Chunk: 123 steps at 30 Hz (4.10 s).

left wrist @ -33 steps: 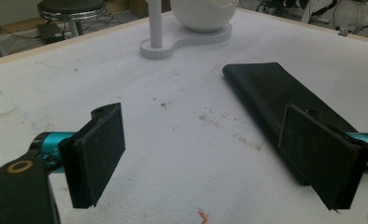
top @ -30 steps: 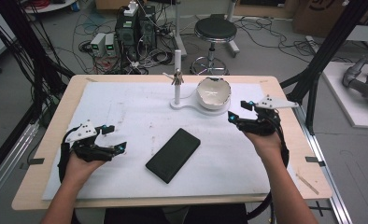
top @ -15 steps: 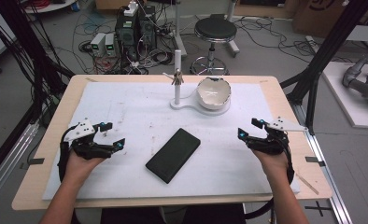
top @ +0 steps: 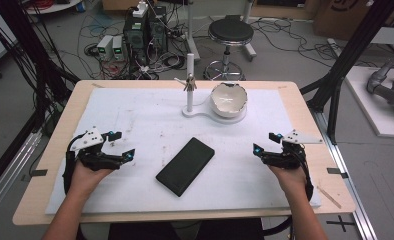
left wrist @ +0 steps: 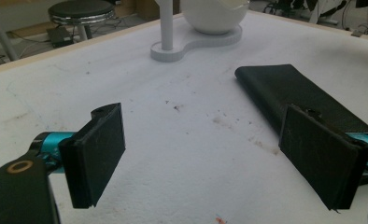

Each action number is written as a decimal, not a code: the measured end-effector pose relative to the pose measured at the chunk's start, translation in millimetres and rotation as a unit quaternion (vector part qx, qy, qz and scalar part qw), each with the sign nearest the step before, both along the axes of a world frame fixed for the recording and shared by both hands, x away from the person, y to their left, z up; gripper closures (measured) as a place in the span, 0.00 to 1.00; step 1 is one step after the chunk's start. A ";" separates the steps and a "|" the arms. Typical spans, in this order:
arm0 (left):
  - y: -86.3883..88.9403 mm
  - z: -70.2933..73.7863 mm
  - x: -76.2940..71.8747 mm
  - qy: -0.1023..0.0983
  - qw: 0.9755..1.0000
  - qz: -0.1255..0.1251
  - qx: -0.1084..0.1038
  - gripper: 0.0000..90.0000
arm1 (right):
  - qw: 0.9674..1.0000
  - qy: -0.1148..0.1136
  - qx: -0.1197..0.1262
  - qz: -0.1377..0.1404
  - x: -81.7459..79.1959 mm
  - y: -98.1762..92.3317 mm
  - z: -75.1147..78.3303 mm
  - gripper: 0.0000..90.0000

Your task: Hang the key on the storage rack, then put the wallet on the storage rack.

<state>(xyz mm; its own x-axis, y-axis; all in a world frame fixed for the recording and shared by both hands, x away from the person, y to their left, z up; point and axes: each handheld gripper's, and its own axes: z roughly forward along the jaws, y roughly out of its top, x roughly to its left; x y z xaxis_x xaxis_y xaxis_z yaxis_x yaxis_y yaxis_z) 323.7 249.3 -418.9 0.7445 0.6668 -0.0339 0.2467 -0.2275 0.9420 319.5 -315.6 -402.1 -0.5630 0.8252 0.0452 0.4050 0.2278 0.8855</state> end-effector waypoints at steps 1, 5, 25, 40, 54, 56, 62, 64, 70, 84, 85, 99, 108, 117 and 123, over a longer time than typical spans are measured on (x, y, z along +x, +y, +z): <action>0.0 0.0 0.0 0.000 1.000 0.000 0.000 0.16 | 1.000 0.000 0.000 0.000 0.0 0.0 0.0 0.24; 1.1 0.9 -0.8 -0.002 1.000 -0.002 -0.002 0.16 | 1.000 -0.015 0.010 -0.005 -2.0 -4.4 5.5 0.25; -26.9 2.9 -0.1 0.010 1.000 -0.029 -0.004 0.16 | 1.000 -0.014 0.007 -0.006 -2.4 -6.1 4.6 0.25; -57.5 -4.8 8.2 0.052 0.997 -0.058 -0.023 0.21 | 1.000 -0.010 0.004 -0.001 -1.1 -5.1 3.2 0.25; -102.5 -25.6 23.1 0.167 0.979 -0.118 -0.012 0.21 | 1.000 -0.008 0.007 0.002 -0.8 -6.2 3.2 0.26; -108.4 -28.3 24.1 0.181 0.976 -0.122 -0.003 0.21 | 1.000 -0.011 0.006 0.003 -0.4 -6.5 3.1 0.26; -124.6 -34.5 24.2 0.216 0.967 -0.128 0.036 0.22 | 1.000 -0.009 0.006 0.002 0.6 -7.0 2.5 0.26; -126.9 -33.7 22.1 0.210 0.969 -0.118 0.048 0.25 | 1.000 -0.008 0.005 0.003 0.8 -6.4 2.4 0.26; -132.1 -32.1 17.3 0.198 0.972 -0.109 0.069 0.31 | 1.000 -0.009 -0.002 0.008 0.6 -4.3 2.2 0.26; -122.3 -37.1 17.4 0.220 0.970 -0.101 0.013 0.60 | 1.000 -0.009 -0.004 0.005 -0.1 -3.2 2.2 0.26; -121.7 -37.1 17.7 0.222 0.970 -0.100 0.011 0.60 | 1.000 -0.009 -0.004 0.005 -0.1 -3.2 2.2 0.26; -111.5 -30.8 21.5 0.224 0.965 -0.119 -0.069 0.91 | 1.000 -0.009 0.000 0.004 -0.7 -4.4 2.8 0.27; -113.1 -1.9 15.1 0.158 0.971 -0.165 -0.071 0.91 | 1.000 -0.012 0.003 0.004 -1.0 -5.6 3.3 0.27; -101.5 24.0 10.2 0.110 0.978 -0.161 -0.079 0.91 | 1.000 -0.012 0.000 0.006 -0.9 -4.4 2.9 0.27; -95.8 35.1 6.9 0.090 0.980 -0.164 -0.072 0.91 | 1.000 -0.013 0.002 0.008 -0.8 -3.8 3.6 0.27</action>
<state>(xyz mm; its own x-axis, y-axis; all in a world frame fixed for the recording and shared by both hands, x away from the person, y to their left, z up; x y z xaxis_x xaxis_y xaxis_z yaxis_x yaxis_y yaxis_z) 330.6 153.5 -383.8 0.8912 0.3711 -0.2609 0.3483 -0.1912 0.9177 318.8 -319.4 -398.5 -0.5772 0.8159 0.0336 0.3788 0.2311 0.8962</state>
